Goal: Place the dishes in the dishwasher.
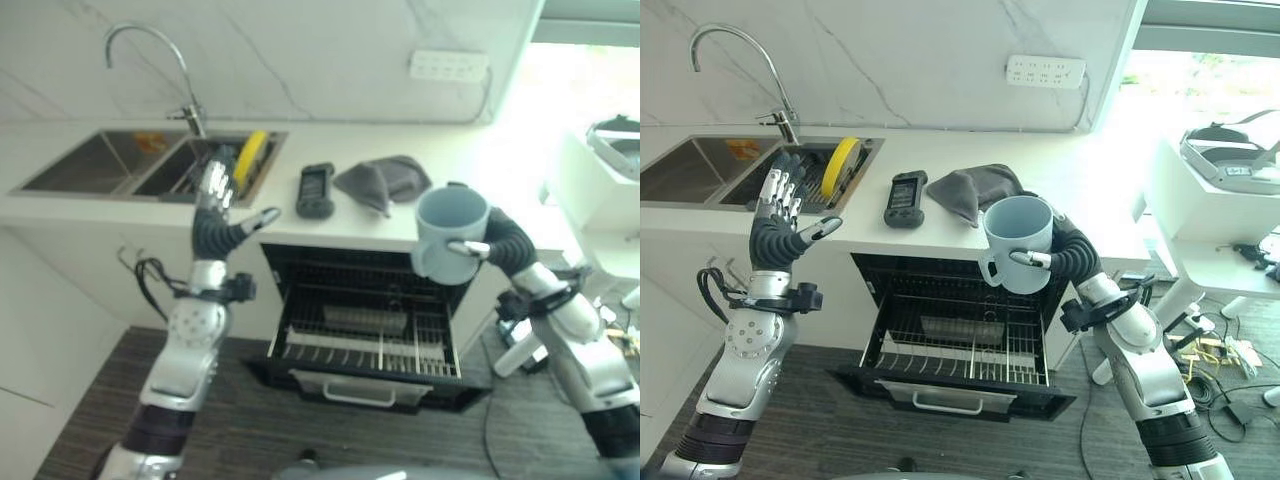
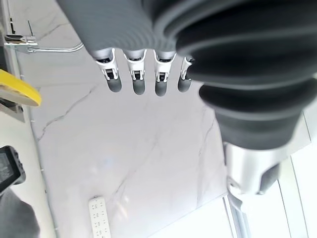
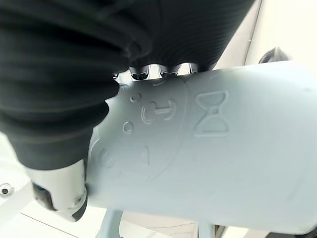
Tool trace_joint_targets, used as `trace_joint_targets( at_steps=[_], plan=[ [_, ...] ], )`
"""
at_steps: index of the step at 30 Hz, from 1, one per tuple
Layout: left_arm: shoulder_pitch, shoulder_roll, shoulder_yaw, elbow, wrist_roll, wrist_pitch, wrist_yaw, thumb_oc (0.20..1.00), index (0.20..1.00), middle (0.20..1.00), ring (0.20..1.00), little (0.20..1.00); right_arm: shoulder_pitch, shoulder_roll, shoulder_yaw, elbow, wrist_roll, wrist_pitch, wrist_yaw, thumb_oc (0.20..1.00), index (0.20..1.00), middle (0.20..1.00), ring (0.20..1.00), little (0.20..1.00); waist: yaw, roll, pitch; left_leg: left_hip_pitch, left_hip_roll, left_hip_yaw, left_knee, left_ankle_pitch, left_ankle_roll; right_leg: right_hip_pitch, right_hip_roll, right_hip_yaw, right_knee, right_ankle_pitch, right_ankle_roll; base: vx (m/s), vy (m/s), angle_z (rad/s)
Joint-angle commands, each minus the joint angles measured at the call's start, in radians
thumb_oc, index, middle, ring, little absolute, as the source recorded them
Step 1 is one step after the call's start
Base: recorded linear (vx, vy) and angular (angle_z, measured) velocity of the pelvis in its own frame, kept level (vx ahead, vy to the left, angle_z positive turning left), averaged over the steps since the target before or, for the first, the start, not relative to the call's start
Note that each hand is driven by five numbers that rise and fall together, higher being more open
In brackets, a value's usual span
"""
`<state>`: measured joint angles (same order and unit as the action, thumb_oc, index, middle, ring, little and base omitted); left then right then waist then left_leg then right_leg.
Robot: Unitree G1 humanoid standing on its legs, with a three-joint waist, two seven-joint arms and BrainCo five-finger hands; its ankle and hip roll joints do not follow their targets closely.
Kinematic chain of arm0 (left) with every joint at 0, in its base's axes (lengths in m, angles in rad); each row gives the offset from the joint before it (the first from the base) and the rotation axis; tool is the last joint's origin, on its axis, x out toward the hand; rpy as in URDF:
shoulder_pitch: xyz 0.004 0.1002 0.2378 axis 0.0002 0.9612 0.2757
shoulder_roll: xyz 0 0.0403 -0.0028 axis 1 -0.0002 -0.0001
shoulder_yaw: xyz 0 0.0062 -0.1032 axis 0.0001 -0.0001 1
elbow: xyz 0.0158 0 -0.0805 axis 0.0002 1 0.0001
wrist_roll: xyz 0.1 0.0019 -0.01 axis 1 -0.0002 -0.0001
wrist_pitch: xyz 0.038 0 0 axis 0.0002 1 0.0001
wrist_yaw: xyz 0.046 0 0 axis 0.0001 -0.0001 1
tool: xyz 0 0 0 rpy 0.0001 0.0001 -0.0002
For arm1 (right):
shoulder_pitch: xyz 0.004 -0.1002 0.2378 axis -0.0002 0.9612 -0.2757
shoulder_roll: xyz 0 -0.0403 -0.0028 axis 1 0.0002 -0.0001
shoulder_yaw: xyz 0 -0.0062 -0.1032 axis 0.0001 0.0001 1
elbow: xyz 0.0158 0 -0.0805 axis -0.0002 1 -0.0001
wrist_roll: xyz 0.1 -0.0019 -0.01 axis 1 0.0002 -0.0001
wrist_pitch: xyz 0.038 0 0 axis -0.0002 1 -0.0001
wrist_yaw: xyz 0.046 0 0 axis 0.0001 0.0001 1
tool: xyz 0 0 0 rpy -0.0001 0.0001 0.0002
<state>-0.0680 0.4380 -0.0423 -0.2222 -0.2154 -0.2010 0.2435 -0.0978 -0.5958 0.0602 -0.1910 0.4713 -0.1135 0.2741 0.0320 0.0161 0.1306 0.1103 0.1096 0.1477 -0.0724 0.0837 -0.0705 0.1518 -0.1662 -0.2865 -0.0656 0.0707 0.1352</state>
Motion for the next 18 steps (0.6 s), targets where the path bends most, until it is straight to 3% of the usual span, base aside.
trace_joint_targets(
  at_steps=[1, 10, 12, 18],
  plan=[
    [-0.029, 0.036, 0.046, -0.019, 0.018, -0.054, -0.022, 1.000, 1.000, 1.000, 1.000, 1.000, -0.060, 0.020, -0.055, -0.039, 0.016, -0.020, 0.024, 0.200, 0.200, 0.200, 0.200, 0.200, 0.008, -0.043, 0.008, 0.020, 0.029, 0.029, 0.081, -0.113, -0.023, 0.052, 0.007, -0.024, 0.023, -0.098, -0.003, 0.08, -0.036, -0.04],
    [-0.046, 0.111, 0.011, -0.014, 0.029, 0.006, -0.051, 1.000, 1.000, 1.000, 1.000, 1.000, -0.068, 0.012, -0.004, -0.061, 0.018, -0.005, -0.036, 0.200, 0.200, 0.200, 0.200, 0.200, 0.010, -0.056, 0.087, -0.053, 0.027, 0.032, 0.104, -0.101, -0.019, 0.008, 0.001, 0.013, -0.006, -0.060, 0.018, -0.02, -0.081, -0.09],
    [-0.094, 0.141, -0.029, 0.010, 0.059, 0.019, -0.028, 1.000, 1.000, 1.000, 1.000, 1.000, -0.098, -0.009, 0.016, -0.042, 0.022, -0.033, -0.065, 0.200, 0.200, 0.200, 0.200, 0.200, 0.011, -0.058, 0.130, -0.138, 0.036, 0.013, 0.181, -0.104, -0.026, -0.041, -0.006, 0.024, 0.027, -0.060, 0.014, -0.19, -0.116, 0.00],
    [-0.243, 0.226, -0.094, 0.072, 0.057, 0.071, -0.006, 1.000, 1.000, 1.000, 1.000, 1.000, -0.301, -0.084, 0.070, 0.018, -0.004, -0.037, -0.130, 0.200, 0.200, 0.200, 0.200, 0.200, -0.016, -0.053, 0.291, -0.371, 0.051, -0.050, 0.406, -0.138, -0.033, -0.273, -0.019, 0.071, 0.192, -0.077, -0.021, -0.26, -0.012, -0.07]
  ],
)
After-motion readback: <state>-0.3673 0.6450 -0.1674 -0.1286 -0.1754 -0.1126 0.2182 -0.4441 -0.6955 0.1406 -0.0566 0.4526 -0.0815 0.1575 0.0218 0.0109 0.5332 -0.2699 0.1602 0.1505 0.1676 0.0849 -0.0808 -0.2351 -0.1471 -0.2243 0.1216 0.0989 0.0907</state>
